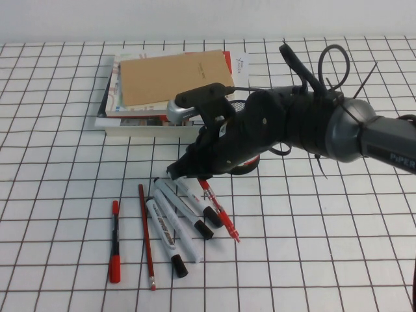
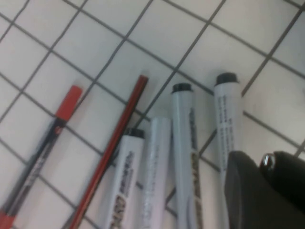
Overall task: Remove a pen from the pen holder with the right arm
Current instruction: 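Take a marker out of the pen holder and lay it on the table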
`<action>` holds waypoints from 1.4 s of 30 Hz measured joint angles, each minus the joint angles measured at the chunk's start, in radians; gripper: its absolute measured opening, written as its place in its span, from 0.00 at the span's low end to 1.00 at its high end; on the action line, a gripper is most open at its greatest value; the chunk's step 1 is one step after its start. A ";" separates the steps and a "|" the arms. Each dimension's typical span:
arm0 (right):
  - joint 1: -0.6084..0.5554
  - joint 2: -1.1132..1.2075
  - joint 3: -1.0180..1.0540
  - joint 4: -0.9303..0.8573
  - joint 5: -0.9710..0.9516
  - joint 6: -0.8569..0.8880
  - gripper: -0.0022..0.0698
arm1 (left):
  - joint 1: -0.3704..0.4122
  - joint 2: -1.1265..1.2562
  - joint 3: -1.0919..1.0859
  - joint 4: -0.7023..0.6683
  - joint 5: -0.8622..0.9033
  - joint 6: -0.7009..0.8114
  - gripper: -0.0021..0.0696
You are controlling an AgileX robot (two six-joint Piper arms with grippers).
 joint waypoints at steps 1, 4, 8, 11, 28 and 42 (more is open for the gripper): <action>0.000 0.004 0.000 -0.009 -0.010 0.000 0.12 | 0.000 0.000 0.000 0.000 0.000 0.000 0.02; 0.000 0.016 0.000 -0.025 -0.035 0.000 0.12 | 0.000 0.000 0.000 0.000 0.000 0.000 0.02; 0.000 0.028 0.000 -0.026 -0.053 0.000 0.12 | 0.000 0.000 0.000 0.000 0.000 0.000 0.02; 0.000 0.040 0.000 -0.027 -0.062 0.000 0.12 | 0.000 0.000 0.000 0.000 0.000 0.000 0.02; 0.000 0.061 0.000 -0.015 -0.068 -0.002 0.28 | 0.000 0.000 0.000 0.000 0.000 0.000 0.02; 0.028 -0.022 0.000 0.013 -0.003 -0.002 0.33 | 0.000 0.000 0.000 0.000 0.000 0.000 0.02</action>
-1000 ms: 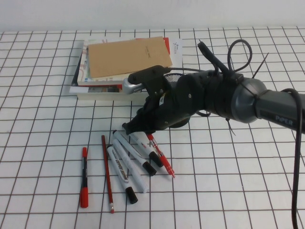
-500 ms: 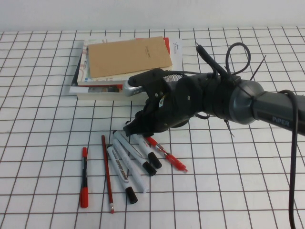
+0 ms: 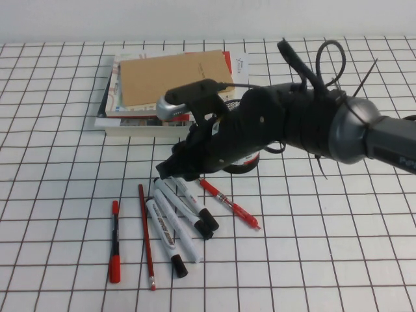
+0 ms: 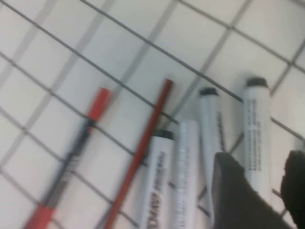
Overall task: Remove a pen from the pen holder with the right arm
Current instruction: 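Take a marker out of the pen holder and lay it on the table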
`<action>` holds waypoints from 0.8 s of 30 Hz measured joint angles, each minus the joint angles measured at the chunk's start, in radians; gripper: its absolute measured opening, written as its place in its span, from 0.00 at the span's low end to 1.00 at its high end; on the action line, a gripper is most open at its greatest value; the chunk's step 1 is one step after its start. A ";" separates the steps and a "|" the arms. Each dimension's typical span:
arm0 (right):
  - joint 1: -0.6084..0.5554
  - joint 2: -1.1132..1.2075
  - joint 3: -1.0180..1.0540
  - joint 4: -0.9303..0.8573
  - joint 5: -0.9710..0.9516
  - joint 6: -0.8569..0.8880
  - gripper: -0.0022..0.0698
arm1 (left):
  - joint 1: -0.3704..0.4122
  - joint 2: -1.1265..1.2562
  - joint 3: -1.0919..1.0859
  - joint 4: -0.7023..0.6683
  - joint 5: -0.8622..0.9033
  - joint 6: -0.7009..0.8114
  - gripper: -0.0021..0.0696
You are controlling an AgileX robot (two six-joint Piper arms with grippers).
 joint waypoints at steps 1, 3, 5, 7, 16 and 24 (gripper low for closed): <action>0.009 -0.025 0.000 -0.005 0.004 0.000 0.32 | 0.000 0.000 0.000 0.000 0.000 0.000 0.02; 0.029 -0.081 0.000 -0.027 0.006 0.000 0.26 | 0.000 0.000 0.000 0.000 0.000 0.000 0.02; 0.044 -0.136 0.012 -0.041 0.006 0.000 0.17 | 0.000 0.000 0.000 0.000 0.000 0.000 0.02; 0.052 -0.204 0.049 -0.048 -0.001 0.000 0.08 | 0.000 0.000 0.000 0.000 0.000 0.000 0.02; 0.052 -0.527 0.274 -0.069 0.028 0.002 0.01 | 0.000 0.000 0.000 0.000 0.000 0.000 0.02; 0.052 -0.801 0.489 -0.115 0.056 0.002 0.01 | 0.000 0.000 0.000 0.000 0.000 0.000 0.02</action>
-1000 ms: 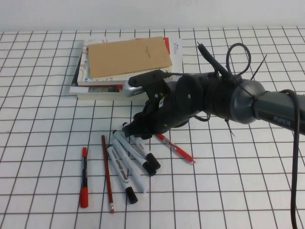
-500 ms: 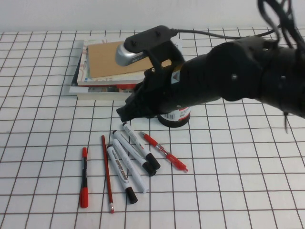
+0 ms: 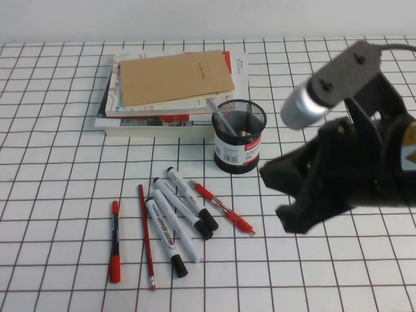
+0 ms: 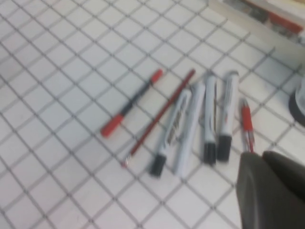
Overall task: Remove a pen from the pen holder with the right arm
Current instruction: 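Take a marker out of the pen holder and lay it on the table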
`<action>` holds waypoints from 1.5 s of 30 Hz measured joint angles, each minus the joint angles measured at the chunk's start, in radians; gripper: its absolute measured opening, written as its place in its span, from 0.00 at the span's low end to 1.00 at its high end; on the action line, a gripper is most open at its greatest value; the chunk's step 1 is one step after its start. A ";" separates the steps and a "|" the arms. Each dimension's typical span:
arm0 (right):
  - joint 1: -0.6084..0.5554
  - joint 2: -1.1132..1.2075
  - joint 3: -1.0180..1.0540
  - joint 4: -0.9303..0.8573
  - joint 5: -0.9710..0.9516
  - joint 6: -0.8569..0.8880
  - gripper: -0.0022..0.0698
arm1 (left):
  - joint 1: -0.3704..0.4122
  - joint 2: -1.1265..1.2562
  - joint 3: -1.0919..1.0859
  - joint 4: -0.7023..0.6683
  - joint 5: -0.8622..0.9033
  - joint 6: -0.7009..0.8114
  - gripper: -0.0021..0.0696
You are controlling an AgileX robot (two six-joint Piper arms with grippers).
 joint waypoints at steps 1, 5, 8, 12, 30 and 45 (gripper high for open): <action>0.000 -0.025 0.027 -0.005 0.019 0.000 0.01 | 0.000 0.000 0.000 0.000 0.000 0.000 0.02; 0.000 -0.088 0.087 -0.046 0.106 0.000 0.01 | 0.000 0.000 0.000 0.000 0.000 0.000 0.02; 0.000 -0.100 0.115 -0.067 0.146 0.000 0.01 | 0.000 0.000 0.000 0.000 0.000 0.000 0.02; 0.000 -0.102 0.187 -0.089 0.099 0.013 0.01 | 0.000 0.000 0.000 0.000 0.000 0.000 0.02; -0.487 -0.579 0.745 0.012 -0.247 0.022 0.01 | 0.000 0.000 0.000 0.000 0.000 0.000 0.02; -0.771 -1.201 1.067 -0.085 -0.266 0.022 0.01 | 0.000 0.000 0.000 0.000 0.000 0.000 0.02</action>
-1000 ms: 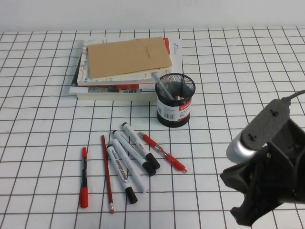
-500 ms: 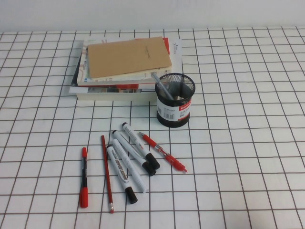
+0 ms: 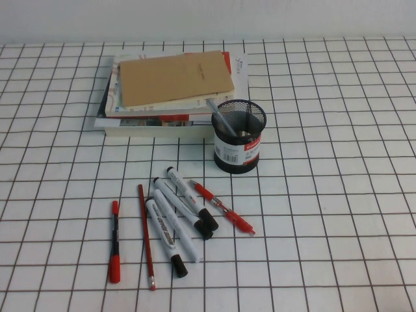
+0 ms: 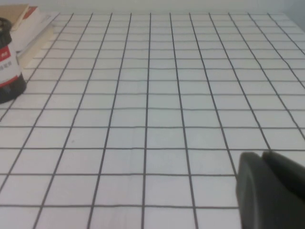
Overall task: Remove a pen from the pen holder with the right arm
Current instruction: 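Take a marker out of the pen holder and lay it on the table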
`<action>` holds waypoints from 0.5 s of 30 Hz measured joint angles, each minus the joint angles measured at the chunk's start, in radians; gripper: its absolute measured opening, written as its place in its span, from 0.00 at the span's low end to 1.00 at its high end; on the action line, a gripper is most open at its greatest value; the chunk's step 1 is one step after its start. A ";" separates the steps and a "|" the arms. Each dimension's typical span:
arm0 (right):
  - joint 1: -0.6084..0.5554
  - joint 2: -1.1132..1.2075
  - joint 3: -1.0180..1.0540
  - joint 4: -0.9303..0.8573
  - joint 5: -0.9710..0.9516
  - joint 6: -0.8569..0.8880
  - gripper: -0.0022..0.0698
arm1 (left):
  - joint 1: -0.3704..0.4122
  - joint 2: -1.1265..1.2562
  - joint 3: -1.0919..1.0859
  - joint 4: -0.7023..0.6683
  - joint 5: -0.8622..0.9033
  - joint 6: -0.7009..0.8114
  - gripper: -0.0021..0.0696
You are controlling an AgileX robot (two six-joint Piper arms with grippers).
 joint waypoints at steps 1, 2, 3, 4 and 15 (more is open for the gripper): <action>0.000 -0.002 0.016 -0.004 -0.005 0.000 0.01 | 0.000 0.000 0.000 0.000 0.000 0.000 0.02; 0.000 -0.001 0.029 -0.006 -0.010 0.000 0.01 | 0.000 0.000 0.000 0.000 0.000 0.000 0.02; 0.000 -0.002 0.033 -0.006 -0.016 0.000 0.01 | 0.000 0.000 0.000 0.000 0.000 0.000 0.02; 0.002 -0.002 0.038 -0.006 -0.021 0.000 0.01 | 0.000 0.000 0.000 0.000 0.000 0.000 0.02; 0.051 -0.002 0.040 -0.012 0.011 0.002 0.01 | 0.000 0.000 0.000 0.000 0.000 0.000 0.02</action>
